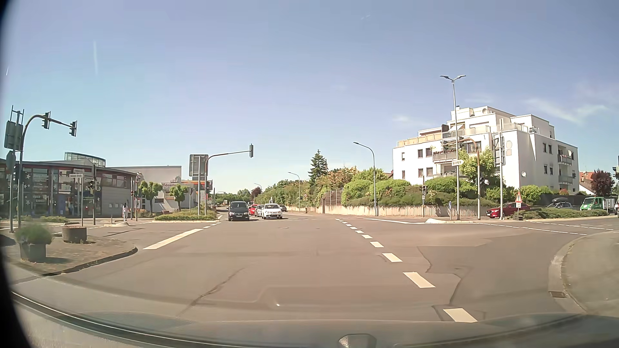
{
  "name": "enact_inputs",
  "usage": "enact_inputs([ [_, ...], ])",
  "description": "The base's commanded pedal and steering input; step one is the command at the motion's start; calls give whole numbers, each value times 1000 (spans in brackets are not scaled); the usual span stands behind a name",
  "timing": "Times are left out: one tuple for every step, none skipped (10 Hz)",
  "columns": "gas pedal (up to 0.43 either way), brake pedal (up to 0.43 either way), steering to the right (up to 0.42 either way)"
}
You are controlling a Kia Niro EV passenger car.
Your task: Follow the waypoints while adhering to traffic rules and regulations
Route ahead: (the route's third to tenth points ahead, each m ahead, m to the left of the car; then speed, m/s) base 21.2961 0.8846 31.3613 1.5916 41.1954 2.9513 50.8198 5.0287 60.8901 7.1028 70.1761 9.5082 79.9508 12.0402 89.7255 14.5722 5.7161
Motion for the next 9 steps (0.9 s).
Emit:
enact_inputs([
  [469,30,2],
  [469,30,1],
  [469,30,1],
  [469,30,1],
  [469,30,1],
  [469,30,1],
  [469,30,1],
  [469,30,0],
  [469,30,-1],
])
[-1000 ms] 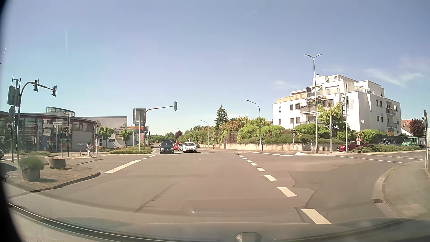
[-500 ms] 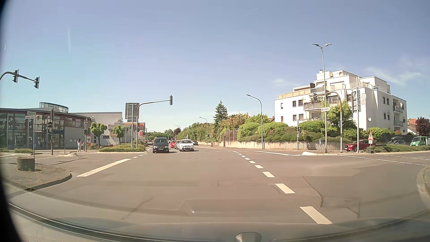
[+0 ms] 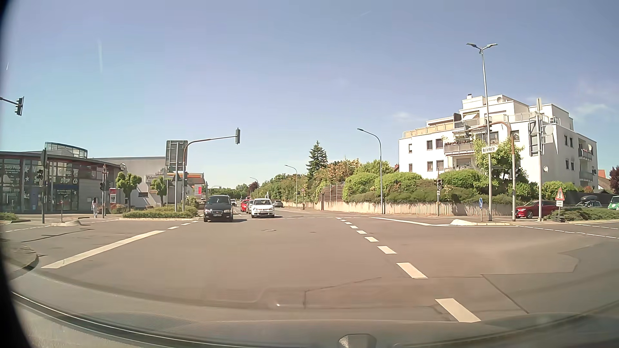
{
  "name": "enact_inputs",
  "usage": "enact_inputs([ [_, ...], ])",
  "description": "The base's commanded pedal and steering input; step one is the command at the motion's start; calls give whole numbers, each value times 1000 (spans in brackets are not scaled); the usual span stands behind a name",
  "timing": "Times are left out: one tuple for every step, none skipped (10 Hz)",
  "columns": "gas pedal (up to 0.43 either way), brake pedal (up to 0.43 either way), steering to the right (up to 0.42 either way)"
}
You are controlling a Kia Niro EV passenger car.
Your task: Follow the waypoints while adhering to traffic rules and regulations
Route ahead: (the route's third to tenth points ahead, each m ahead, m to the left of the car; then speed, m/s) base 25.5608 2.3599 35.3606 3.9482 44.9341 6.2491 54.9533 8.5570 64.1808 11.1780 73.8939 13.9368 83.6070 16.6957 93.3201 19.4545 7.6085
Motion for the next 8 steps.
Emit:
enact_inputs([
  [469,30,-3],
  [469,30,-6],
  [469,30,-7],
  [469,30,-7],
  [461,30,-7],
  [449,30,-9],
  [429,30,-10],
  [429,30,-13],
])
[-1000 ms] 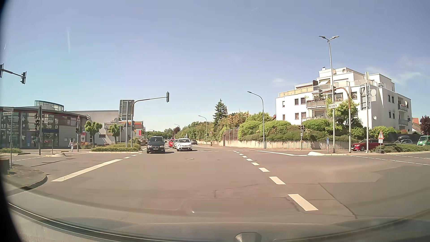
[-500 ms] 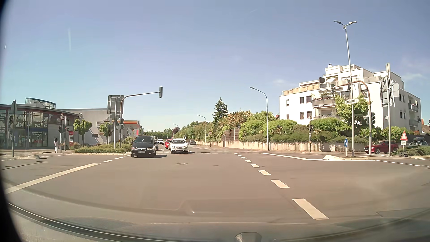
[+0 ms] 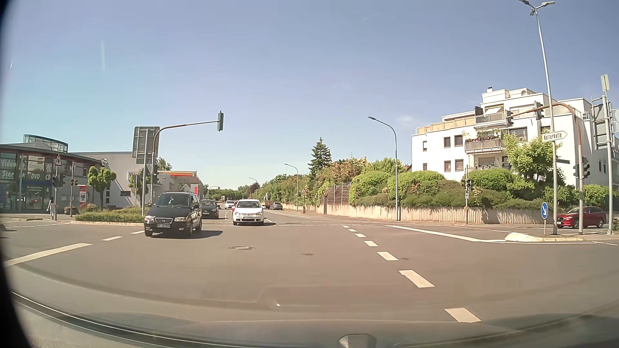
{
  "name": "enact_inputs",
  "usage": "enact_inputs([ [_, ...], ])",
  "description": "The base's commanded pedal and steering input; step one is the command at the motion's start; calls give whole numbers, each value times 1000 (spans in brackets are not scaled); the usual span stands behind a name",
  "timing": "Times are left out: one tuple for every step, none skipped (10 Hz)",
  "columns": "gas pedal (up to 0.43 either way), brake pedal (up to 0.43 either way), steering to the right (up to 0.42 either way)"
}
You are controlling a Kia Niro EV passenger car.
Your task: Follow the waypoints while adhering to traffic rules and regulations
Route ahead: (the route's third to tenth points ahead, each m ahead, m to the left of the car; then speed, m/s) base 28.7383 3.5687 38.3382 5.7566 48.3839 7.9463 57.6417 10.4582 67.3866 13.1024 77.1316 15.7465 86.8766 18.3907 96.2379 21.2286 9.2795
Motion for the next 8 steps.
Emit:
enact_inputs([
  [429,30,-14],
  [421,30,-15],
  [421,30,-17],
  [409,30,-18],
  [378,30,-18],
  [339,30,-18],
  [331,30,-18],
  [280,30,-22],
])
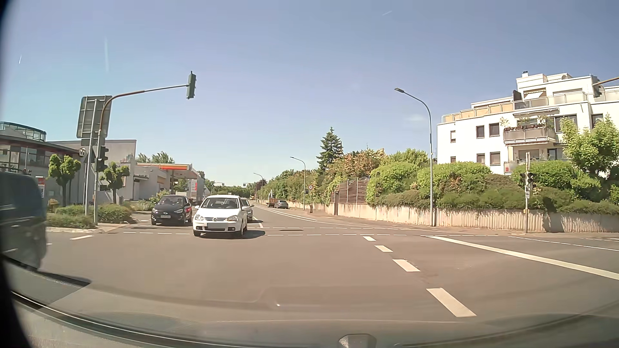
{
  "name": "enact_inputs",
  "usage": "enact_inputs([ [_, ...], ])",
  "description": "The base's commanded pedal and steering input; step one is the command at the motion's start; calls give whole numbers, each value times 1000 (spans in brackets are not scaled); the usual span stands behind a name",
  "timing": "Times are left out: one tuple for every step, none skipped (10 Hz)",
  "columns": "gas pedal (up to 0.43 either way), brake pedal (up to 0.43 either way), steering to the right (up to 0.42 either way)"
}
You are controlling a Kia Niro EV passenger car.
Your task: Follow the waypoints while adhering to traffic rules and regulations
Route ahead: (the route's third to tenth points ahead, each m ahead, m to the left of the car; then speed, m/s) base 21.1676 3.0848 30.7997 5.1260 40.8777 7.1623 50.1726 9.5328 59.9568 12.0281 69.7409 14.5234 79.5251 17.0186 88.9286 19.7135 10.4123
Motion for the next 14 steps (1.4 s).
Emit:
enact_inputs([
  [248,30,-27],
  [220,30,-31],
  [177,30,-33],
  [150,30,-33],
  [110,30,-34],
  [87,30,-35],
  [79,30,-36],
  [39,30,-36],
  [0,30,-36],
  [0,30,-36],
  [0,30,-36],
  [0,30,-37],
  [0,30,-39],
  [0,30,-41],
])
